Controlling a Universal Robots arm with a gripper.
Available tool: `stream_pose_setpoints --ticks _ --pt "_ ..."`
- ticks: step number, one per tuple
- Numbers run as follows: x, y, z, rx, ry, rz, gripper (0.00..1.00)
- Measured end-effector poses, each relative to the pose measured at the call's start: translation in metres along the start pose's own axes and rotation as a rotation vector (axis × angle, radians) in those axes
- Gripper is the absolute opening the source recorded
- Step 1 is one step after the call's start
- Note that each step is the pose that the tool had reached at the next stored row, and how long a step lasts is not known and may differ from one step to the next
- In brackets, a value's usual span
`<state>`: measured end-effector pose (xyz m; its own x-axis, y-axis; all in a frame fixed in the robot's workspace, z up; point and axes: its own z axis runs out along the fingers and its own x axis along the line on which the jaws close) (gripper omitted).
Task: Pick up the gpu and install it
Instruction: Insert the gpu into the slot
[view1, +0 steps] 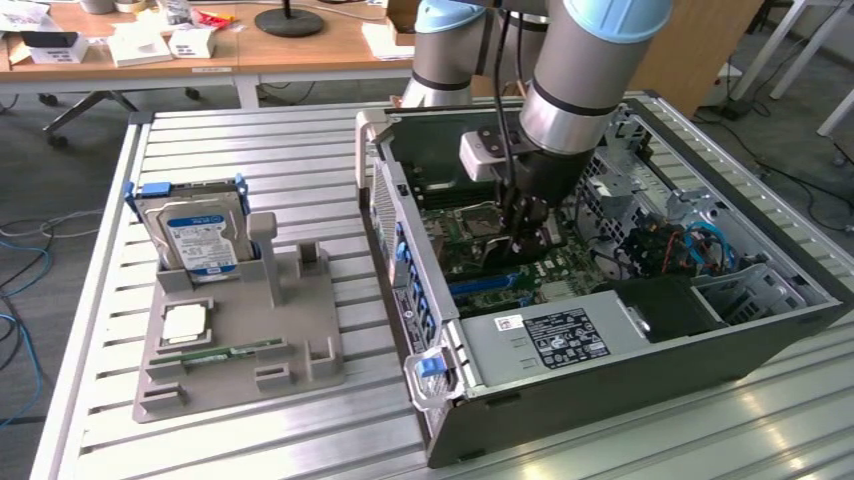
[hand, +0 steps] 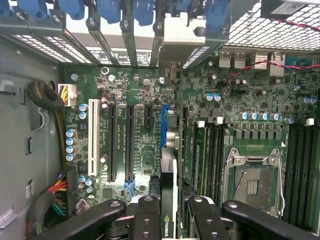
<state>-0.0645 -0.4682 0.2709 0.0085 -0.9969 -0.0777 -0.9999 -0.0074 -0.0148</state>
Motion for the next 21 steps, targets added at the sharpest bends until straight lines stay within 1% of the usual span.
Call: stream_pose_setpoints --ticks 6,15,21 --pt "0.0030 0.0004 -0.0003 0.0000 0.0001 0.000 0.26" --pt "0.0030 0.0028 -0.0001 -0.0001 0.0001 0.000 0.26" --pt "0.0034 0.0030 0.0041 0.0000 0.0001 0.000 0.26"
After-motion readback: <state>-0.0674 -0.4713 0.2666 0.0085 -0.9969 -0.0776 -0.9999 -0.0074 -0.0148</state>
